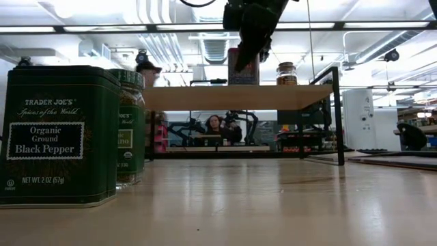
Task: Shelf spices
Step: Put the red seasoning can on the shelf
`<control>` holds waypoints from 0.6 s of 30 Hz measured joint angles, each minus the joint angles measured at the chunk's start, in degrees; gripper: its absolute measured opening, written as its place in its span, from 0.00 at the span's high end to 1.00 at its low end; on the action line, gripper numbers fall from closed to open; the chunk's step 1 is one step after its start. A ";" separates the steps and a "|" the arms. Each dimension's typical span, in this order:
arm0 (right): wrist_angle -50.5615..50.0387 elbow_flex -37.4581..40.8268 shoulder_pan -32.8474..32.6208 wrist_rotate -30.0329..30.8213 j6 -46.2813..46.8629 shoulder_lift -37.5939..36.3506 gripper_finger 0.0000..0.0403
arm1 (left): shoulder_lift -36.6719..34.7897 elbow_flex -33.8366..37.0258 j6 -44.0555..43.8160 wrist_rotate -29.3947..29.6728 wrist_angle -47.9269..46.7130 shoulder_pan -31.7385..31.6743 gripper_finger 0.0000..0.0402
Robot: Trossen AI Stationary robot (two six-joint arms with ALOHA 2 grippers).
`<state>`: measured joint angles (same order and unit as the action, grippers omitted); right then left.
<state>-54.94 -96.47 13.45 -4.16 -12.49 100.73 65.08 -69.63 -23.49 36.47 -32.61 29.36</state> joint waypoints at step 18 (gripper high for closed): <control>0.95 -0.71 0.15 -1.39 0.42 1.07 0.33 | 0.35 -0.09 0.46 -2.73 -0.30 0.00 0.37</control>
<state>-53.99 -97.18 13.61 -5.55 -12.08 101.80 65.43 -69.71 -23.03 33.74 -32.91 29.36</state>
